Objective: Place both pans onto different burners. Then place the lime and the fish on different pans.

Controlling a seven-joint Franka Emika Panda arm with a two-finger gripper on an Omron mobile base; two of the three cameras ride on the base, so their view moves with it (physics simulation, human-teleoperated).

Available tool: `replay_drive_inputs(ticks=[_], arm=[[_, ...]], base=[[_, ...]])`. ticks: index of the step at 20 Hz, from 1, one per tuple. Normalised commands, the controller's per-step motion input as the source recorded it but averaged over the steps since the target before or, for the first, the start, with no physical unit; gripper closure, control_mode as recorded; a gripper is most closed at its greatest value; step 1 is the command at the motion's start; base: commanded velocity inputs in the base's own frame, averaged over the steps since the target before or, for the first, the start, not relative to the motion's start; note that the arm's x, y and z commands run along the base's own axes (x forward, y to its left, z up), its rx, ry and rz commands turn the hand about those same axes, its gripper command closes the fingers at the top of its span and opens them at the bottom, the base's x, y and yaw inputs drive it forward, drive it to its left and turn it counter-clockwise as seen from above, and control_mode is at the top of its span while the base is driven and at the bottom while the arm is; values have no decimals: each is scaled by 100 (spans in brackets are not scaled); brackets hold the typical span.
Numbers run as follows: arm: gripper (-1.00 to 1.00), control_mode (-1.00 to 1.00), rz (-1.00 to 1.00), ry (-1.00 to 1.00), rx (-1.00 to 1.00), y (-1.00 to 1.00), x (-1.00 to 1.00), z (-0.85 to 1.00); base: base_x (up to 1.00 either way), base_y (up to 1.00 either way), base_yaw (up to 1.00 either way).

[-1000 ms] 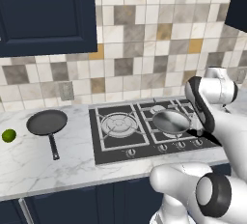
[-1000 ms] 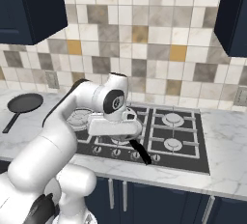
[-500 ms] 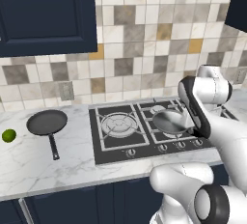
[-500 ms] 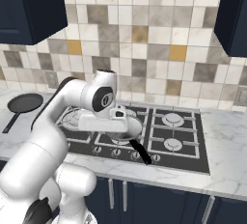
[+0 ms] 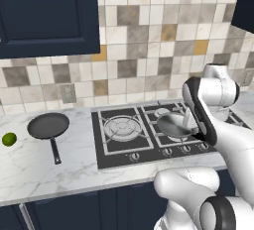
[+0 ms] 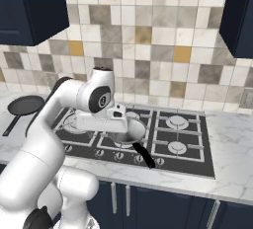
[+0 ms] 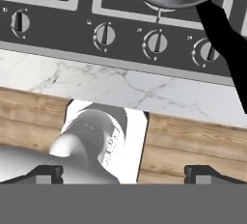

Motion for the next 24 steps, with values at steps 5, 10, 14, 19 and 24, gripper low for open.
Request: replay_drive_inputs(ticks=[5, 10, 14, 19, 24], arm=[[-100, -100, -4, 0, 0, 4, -2, 16], [-100, -100, -6, 0, 0, 3, 0, 20], [-100, -100, -8, -3, -2, 11, 0, 12], [-100, -100, -12, -4, -4, 16, 0, 4], [-100, 100, -2, -1, -1, 2, 0, 0]], base=[[0, 0, 0], [0, 0, 0], [0, 0, 0], [0, 0, 0], [-10, 21, -6]])
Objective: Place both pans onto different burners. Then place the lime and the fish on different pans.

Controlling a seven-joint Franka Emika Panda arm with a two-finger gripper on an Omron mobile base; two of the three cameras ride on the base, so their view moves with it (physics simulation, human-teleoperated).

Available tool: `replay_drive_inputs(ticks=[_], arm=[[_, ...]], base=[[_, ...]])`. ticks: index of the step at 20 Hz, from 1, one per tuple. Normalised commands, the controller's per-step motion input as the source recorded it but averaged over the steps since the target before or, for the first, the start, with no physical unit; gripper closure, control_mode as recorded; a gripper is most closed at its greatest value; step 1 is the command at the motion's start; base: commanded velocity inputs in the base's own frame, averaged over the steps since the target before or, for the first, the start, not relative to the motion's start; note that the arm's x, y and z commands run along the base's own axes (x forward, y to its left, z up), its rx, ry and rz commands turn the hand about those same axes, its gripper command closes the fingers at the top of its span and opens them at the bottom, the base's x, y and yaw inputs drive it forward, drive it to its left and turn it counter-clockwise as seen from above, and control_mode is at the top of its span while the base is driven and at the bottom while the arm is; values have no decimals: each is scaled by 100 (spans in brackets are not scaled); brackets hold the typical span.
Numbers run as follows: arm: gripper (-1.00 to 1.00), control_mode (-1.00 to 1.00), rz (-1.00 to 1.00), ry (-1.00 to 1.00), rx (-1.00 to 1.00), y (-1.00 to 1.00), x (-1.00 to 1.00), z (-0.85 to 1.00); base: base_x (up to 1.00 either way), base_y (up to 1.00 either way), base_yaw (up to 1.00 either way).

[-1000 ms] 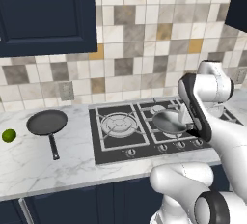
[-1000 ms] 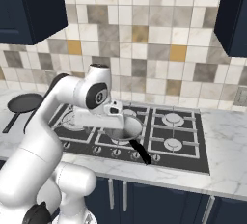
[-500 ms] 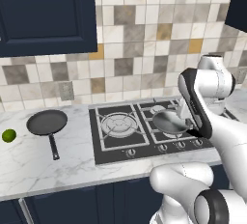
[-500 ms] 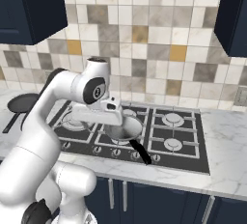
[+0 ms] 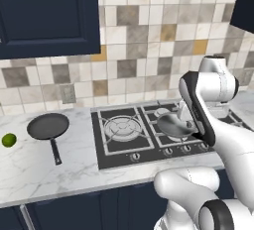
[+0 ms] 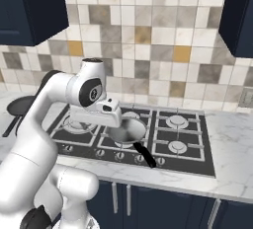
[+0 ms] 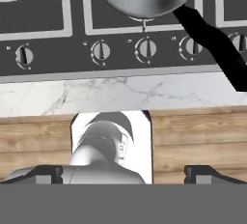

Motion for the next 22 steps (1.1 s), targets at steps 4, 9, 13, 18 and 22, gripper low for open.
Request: replay_drive_inputs(ticks=[4, 9, 13, 18, 22], arm=[[-100, 100, 0, 0, 0, 0, 0, 0], [-100, 100, 0, 0, 0, 0, 0, 0], [-100, 100, 0, 0, 0, 0, 0, 0], [-100, 100, 0, 0, 0, 0, 0, 0], [-100, 100, 0, 0, 0, 0, 0, 0]], base=[[-26, 48, -8], [-36, 53, -3], [-22, 62, 0], [-2, 55, 2], [2, 47, 4]])
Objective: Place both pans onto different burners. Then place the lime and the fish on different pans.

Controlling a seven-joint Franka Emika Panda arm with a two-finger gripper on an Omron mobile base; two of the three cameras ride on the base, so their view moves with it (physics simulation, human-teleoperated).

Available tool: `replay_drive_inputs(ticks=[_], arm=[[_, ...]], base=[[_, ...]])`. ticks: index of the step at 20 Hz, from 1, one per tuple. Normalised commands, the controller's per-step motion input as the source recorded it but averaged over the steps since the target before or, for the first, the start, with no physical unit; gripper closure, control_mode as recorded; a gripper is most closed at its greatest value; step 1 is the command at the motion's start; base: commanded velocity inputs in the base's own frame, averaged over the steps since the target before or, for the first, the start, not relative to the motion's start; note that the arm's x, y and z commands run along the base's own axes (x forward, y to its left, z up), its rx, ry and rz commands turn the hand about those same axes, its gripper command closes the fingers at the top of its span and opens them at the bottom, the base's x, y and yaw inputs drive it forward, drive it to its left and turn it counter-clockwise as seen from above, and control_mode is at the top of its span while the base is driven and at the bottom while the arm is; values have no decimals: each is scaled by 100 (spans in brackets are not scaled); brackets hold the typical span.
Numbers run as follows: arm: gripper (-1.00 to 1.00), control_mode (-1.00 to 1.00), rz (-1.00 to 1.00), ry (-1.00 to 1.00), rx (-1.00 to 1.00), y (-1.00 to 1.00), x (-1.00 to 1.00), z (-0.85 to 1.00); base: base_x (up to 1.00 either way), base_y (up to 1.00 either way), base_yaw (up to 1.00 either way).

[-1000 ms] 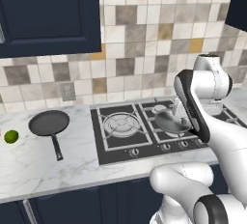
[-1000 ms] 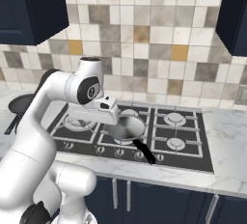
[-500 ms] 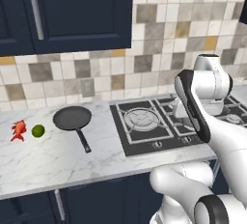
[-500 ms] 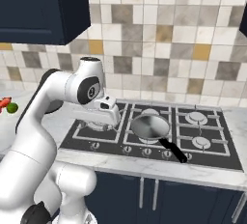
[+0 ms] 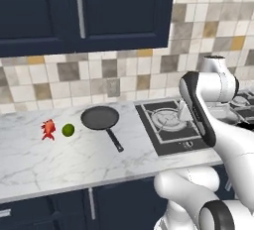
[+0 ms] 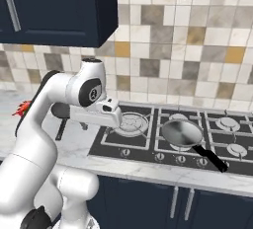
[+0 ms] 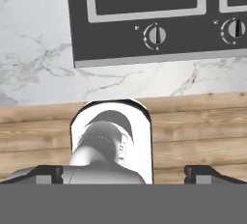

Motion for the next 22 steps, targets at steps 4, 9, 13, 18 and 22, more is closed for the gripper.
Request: replay_drive_inputs(ticks=[4, 9, 13, 18, 22], arm=[[-100, 100, 0, 0, 0, 0, 0, 0], [-100, 100, 0, 0, 0, 0, 0, 0], [-100, 100, 0, 0, 0, 0, 0, 0], [-100, 100, 0, 0, 0, 0, 0, 0], [-100, 100, 0, 0, 0, 0, 0, 0]], base=[[2, 34, 9], [5, 39, 10], [18, 30, 7], [40, 11, 4], [49, 0, 5]])
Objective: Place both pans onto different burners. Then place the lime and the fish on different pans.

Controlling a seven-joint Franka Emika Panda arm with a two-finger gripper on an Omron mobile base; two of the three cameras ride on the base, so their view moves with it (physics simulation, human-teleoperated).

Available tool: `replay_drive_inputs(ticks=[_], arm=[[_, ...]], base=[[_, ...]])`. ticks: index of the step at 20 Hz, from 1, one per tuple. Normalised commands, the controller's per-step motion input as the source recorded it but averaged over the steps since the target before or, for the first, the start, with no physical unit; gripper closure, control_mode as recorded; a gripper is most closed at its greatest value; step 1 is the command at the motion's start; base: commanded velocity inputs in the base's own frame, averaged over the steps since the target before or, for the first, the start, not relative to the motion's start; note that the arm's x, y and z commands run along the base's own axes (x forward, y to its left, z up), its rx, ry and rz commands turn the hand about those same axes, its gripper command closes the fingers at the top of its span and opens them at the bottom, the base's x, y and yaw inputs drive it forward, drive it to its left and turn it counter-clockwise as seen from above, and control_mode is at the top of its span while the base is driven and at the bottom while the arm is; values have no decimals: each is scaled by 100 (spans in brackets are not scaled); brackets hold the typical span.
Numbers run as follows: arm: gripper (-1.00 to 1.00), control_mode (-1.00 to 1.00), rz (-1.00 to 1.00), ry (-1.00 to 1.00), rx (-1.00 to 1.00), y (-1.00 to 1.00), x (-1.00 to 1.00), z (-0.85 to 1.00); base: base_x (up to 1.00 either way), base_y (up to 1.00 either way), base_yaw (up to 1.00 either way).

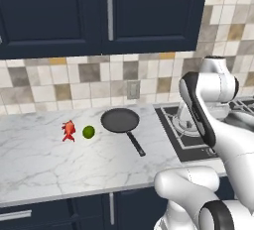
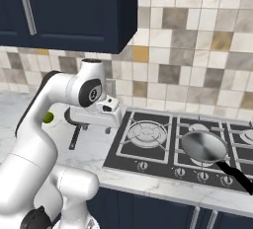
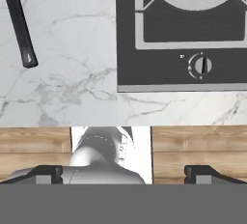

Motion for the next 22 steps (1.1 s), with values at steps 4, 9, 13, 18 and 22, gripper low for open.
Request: replay_drive_inputs(ticks=[4, 9, 13, 18, 22], arm=[[-100, 100, 0, 0, 0, 0, 0, 0], [-100, -100, 0, 0, 0, 0, 0, 0], [-100, -100, 0, -1, 0, 21, 0, 0], [-100, -100, 0, -5, 0, 68, 0, -2], [-100, -100, 0, -3, 0, 67, 0, -9]], base=[[26, 0, 1], [1, 0, 0], [0, 0, 0], [0, 0, 0], [0, 0, 0]])
